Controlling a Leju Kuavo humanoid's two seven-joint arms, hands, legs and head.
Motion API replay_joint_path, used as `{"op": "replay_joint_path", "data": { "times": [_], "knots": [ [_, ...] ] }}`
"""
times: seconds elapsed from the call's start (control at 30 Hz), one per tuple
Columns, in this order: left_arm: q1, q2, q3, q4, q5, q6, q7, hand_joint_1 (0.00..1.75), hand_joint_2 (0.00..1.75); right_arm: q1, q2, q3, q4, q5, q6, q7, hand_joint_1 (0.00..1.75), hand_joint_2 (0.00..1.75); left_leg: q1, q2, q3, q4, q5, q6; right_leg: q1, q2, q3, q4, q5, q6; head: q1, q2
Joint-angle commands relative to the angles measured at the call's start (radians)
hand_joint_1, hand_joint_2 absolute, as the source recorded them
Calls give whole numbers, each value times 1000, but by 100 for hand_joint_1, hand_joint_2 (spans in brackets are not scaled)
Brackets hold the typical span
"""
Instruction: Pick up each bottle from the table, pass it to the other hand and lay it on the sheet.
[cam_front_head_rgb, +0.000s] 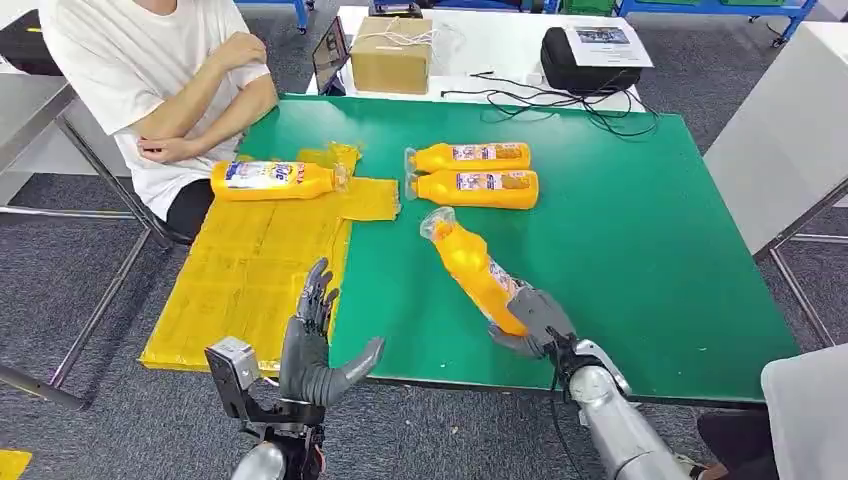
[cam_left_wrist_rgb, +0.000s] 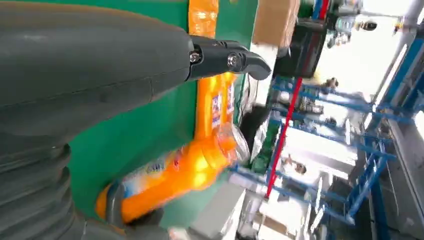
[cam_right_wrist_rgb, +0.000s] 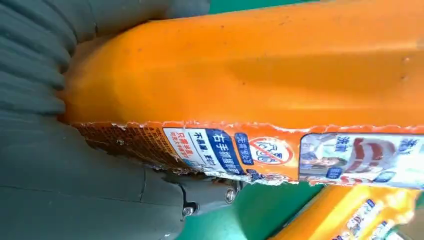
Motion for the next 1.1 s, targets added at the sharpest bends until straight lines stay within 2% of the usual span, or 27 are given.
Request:
{"op": "replay_joint_path", "data": {
  "times": [0.03,0.07,0.1,0.13,0.17,0.23,0.3,0.37,0.57,0.77,0.93,1.1],
  "knots": [
    [77,14,153,-29,445,-249,101,0,175,208,145,95,-462,-185,51,-64,175,175,0,-1,-2,0,-1,-2,0,1,-3,1,-1,-2,0,0],
    [89,8,181,-40,366,-238,23,0,175,192,146,128,-459,-201,55,-60,175,175,1,5,-3,0,-2,-3,1,8,-6,3,-2,-3,-1,0],
    [91,16,188,-43,373,-265,60,0,175,178,146,162,-450,-214,79,-57,175,175,0,3,-8,0,-1,-2,0,5,-7,3,-1,-2,-1,0],
    [92,23,192,-39,337,-270,62,0,175,166,142,197,-437,-208,84,-59,175,175,0,6,-9,1,-2,-3,0,9,-11,5,-1,-3,0,0],
    [89,22,190,-32,277,-265,36,0,175,149,138,232,-419,-203,92,-65,175,175,0,4,-13,0,0,-3,0,6,-14,4,0,-2,-1,0],
    [48,44,113,14,189,-313,44,0,175,74,130,334,-320,-165,134,-44,175,175,0,4,-14,0,0,-4,0,6,-18,6,-1,-3,-2,0],
    [-8,24,34,77,107,-269,23,0,175,-6,170,374,-152,-156,107,-83,175,175,1,-1,-14,0,2,-4,1,1,-16,5,-2,-3,-1,0],
    [-31,18,-2,100,107,-236,36,0,175,-37,185,403,-86,-149,105,-103,175,175,0,-2,-16,0,3,-3,-1,0,-17,5,0,-2,-1,0],
    [-44,30,-39,109,179,-186,53,0,175,-47,193,476,-103,-141,91,-111,175,175,-1,-6,-18,-1,5,-2,-1,-4,-18,4,-1,-3,0,0],
    [-45,81,-98,70,161,-245,8,0,175,-89,203,504,-25,-163,102,-94,175,175,-1,-6,-17,-1,4,-2,-1,-4,-17,4,-2,-3,0,0],
    [-46,71,-95,72,150,-245,0,0,175,-111,203,533,23,-168,140,-92,175,175,-1,-6,-20,-1,5,-2,-1,-5,-20,4,-1,-2,-1,0],
    [-56,89,-106,90,158,-300,6,0,175,-137,204,556,51,-173,156,-96,175,175,-1,-8,-19,1,3,-2,-1,-6,-19,5,-2,-3,-1,0]
  ]
}}
